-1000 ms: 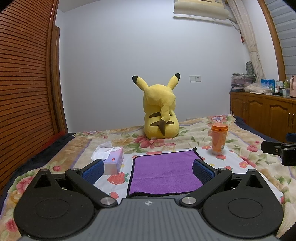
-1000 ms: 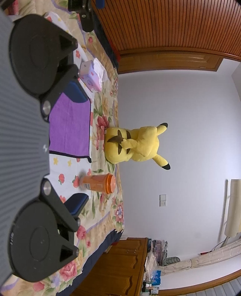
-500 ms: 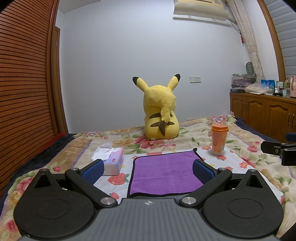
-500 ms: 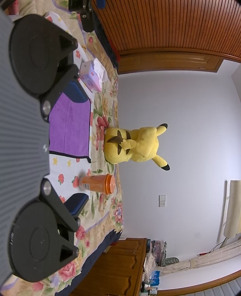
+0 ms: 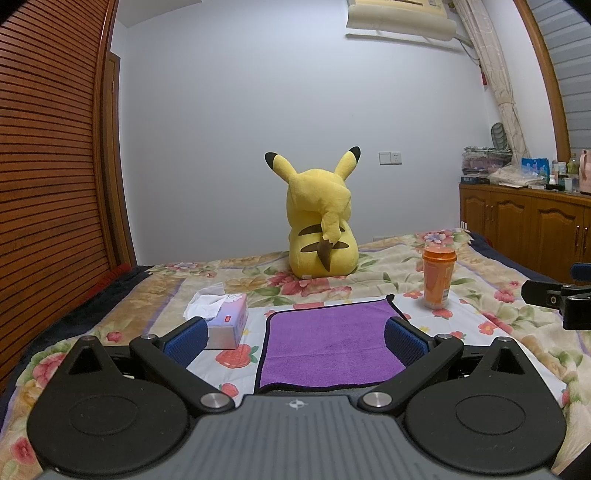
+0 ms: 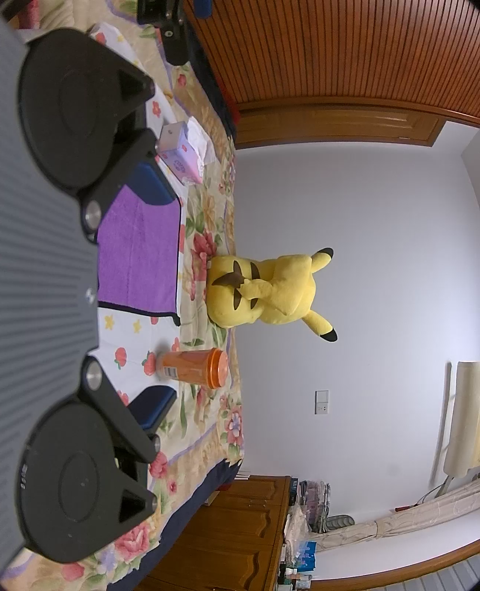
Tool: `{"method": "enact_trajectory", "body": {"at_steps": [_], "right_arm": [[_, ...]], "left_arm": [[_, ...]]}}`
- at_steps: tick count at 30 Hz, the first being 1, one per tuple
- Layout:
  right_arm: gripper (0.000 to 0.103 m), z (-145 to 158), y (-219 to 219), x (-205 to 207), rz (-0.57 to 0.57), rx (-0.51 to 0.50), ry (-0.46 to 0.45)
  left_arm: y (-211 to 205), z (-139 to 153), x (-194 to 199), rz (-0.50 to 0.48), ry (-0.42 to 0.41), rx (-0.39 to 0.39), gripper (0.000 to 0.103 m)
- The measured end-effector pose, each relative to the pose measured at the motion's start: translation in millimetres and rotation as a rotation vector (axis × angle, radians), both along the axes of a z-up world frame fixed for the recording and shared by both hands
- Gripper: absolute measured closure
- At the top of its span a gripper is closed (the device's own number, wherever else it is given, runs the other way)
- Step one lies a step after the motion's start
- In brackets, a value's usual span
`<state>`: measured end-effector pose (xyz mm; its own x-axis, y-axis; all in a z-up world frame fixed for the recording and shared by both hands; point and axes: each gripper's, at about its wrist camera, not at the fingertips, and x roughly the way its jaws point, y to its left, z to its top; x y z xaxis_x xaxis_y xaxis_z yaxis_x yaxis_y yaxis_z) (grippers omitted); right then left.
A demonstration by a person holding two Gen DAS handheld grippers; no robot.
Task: Fold towel
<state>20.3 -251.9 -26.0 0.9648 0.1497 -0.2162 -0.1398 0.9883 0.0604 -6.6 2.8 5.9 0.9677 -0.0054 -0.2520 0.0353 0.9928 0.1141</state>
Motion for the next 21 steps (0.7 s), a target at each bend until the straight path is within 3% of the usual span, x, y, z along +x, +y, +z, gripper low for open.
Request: {"method": "enact_trajectory", "body": {"at_steps": [21], "right_arm": [[0.0,0.7,2.2,-0.6,0.003,-0.011,-0.001]], "left_arm": [[-0.4,-1.6,-0.3,-0.001,0.002,0.001,0.0]]}}
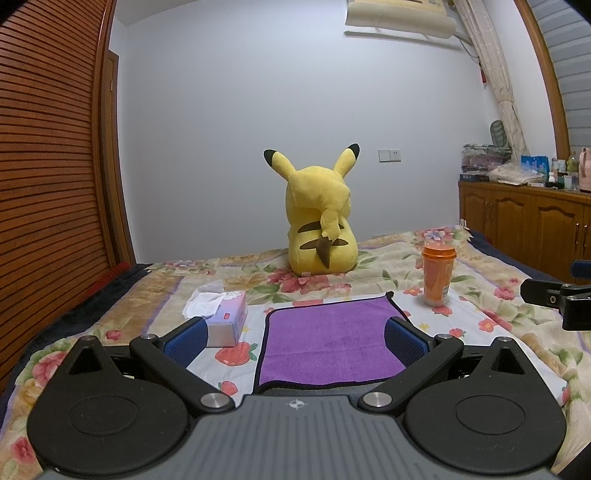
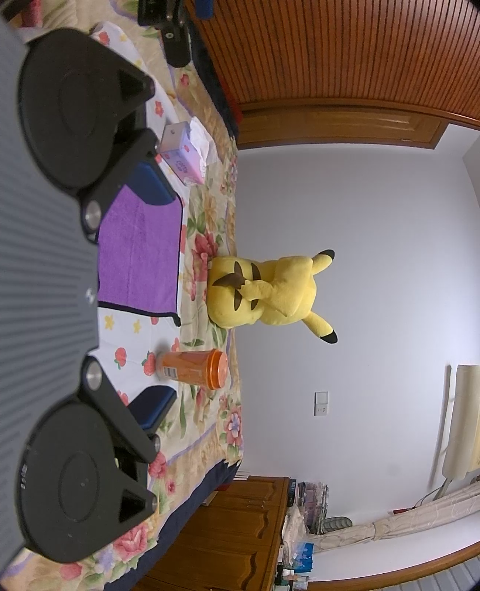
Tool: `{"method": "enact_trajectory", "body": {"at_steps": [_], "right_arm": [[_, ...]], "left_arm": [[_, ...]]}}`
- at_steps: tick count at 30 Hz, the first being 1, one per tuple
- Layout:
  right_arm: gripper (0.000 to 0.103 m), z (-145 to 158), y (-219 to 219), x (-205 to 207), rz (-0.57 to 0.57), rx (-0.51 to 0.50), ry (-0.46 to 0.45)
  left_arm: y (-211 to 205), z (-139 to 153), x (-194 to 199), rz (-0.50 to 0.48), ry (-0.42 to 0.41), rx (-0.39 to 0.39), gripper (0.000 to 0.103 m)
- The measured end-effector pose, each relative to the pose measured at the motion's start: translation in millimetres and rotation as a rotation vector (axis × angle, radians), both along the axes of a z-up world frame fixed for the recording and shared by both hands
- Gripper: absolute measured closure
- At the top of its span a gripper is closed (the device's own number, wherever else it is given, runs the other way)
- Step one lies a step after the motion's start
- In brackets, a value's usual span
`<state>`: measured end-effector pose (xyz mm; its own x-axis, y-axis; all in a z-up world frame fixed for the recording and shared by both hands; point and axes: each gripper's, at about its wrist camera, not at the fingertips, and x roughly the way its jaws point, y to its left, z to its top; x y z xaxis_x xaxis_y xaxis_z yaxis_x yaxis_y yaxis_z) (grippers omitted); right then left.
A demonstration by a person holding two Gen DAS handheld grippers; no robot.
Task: Fold towel
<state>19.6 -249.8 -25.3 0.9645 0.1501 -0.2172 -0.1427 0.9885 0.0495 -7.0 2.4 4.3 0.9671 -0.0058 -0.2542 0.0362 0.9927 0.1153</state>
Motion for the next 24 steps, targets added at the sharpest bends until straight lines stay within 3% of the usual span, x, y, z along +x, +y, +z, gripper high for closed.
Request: {"method": "enact_trajectory", "body": {"at_steps": [13,24], "right_arm": [[0.0,-3.2,12.3,8.2,0.05,-0.068,0.037],[0.0,-10.9,18.3,22.9,0.069,-0.063,0.075]], "left_arm": [[-0.1,-12.2,10.0,0.006,0.076,0.007,0.0],[1.8,-16.5,27.9,0.018,0.125,0.006,0.0]]}}
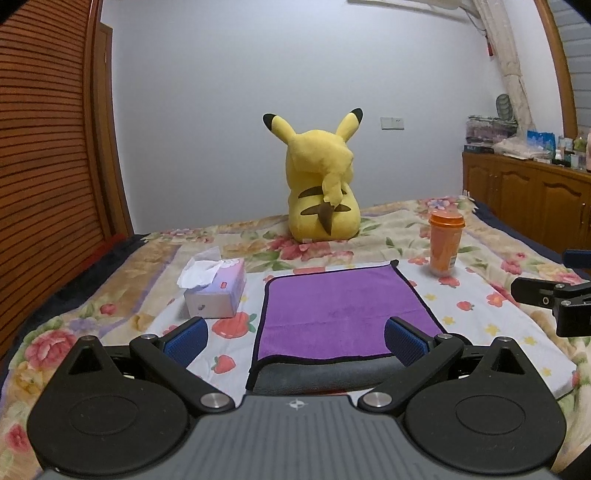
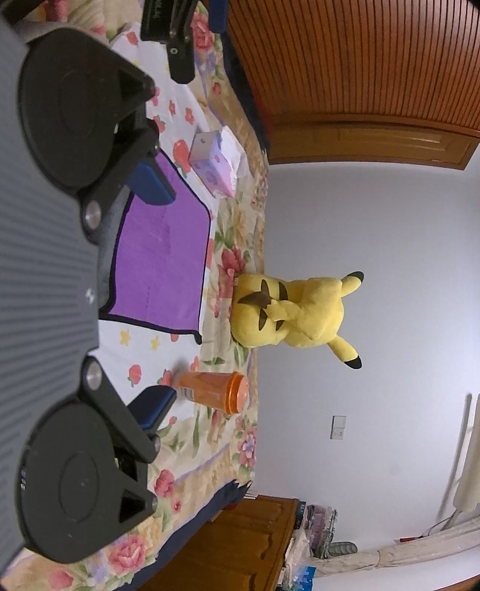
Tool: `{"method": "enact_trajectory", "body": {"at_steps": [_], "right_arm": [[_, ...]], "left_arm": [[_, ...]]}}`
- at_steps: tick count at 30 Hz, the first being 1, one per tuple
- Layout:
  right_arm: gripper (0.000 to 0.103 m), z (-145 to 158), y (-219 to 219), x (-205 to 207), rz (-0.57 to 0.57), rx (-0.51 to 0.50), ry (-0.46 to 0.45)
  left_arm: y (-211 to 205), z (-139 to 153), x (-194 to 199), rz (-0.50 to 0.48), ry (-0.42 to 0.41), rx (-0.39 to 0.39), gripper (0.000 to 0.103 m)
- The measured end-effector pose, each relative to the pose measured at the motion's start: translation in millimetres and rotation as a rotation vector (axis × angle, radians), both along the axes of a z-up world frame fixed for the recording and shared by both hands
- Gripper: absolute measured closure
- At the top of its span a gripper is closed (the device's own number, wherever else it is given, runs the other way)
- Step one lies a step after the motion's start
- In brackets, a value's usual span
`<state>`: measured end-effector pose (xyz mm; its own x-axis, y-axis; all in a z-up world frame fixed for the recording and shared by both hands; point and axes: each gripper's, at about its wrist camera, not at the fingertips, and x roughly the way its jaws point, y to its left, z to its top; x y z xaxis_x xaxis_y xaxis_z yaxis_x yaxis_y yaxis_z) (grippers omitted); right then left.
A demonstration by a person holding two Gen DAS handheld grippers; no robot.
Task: Fold towel
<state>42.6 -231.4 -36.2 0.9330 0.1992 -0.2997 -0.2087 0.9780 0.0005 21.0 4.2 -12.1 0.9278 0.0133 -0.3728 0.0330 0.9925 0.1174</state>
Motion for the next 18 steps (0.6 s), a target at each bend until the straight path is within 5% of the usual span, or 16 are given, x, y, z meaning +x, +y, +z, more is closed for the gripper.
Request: {"method": "enact_trajectory", "body": {"at_steps": [18], "right_arm": [[0.0,-13.0,1.4,40.9,0.024,-0.004,0.083]], "left_arm": [[26.4,-16.9,55.9,0.04,0.089,-0.02,0.0]]}}
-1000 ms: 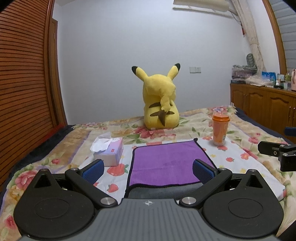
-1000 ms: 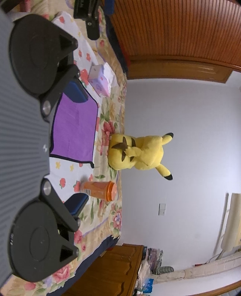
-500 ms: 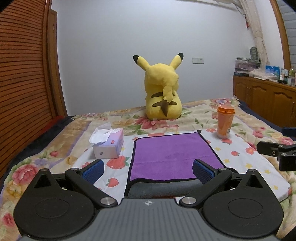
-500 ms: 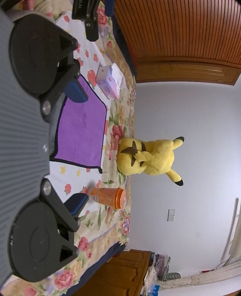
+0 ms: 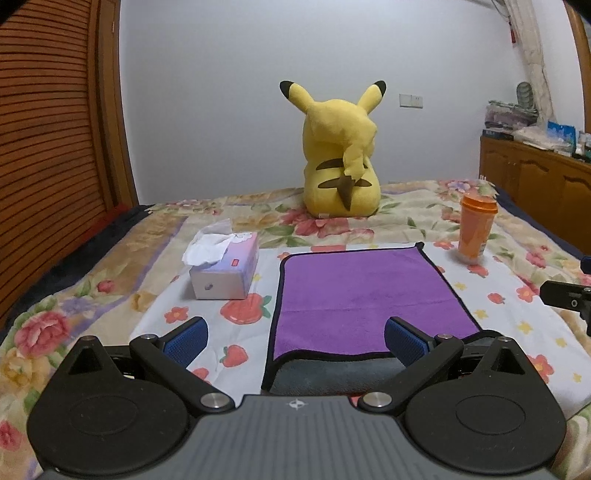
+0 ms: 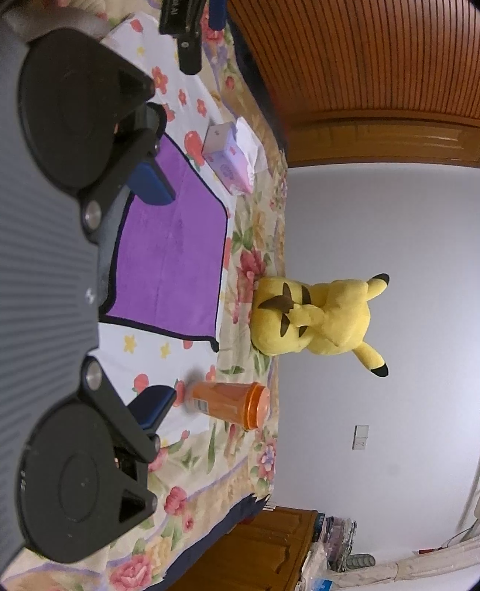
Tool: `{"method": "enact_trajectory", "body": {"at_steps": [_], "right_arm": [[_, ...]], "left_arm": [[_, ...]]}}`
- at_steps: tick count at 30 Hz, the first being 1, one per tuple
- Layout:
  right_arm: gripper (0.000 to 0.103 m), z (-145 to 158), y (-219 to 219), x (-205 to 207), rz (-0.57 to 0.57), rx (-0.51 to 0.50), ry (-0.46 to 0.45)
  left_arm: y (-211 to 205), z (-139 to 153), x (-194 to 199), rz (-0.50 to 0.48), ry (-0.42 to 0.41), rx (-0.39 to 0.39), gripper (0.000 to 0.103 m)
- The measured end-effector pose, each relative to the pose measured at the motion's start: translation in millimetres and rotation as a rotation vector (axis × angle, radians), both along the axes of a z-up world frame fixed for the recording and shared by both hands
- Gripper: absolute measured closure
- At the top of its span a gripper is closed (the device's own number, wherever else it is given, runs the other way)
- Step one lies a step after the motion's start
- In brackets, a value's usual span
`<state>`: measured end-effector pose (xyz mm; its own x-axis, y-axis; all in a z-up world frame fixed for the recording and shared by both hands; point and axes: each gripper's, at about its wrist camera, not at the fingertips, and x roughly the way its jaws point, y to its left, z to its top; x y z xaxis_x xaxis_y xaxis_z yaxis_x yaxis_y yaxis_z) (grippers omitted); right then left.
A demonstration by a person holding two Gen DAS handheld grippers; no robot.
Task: Fold towel
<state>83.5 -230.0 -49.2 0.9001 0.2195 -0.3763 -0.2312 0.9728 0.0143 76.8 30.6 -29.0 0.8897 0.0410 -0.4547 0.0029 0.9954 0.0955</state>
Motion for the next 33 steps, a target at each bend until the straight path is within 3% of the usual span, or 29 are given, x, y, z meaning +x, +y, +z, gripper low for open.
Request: {"method": "enact_trajectory", "body": {"at_steps": [16,21,33], "right_arm": [[0.0,-12.4,4.6,31.1,0.039,-0.027,0.074],[0.0,-17.2,5.9,37.3,0.053,-0.037,0.101],[0.0,-31.8,9.7,50.8,0.076,-0.064,0.179]], "left_arm": [[7.6,-22.8,39.9,-0.022,0.068,0.041,0.0],[10.4,-34.7,53.1,-0.041,0.112,0.063,0.0],[21.7,-61.7,81.6,-0.066,0.255,0.028,0.0]]}}
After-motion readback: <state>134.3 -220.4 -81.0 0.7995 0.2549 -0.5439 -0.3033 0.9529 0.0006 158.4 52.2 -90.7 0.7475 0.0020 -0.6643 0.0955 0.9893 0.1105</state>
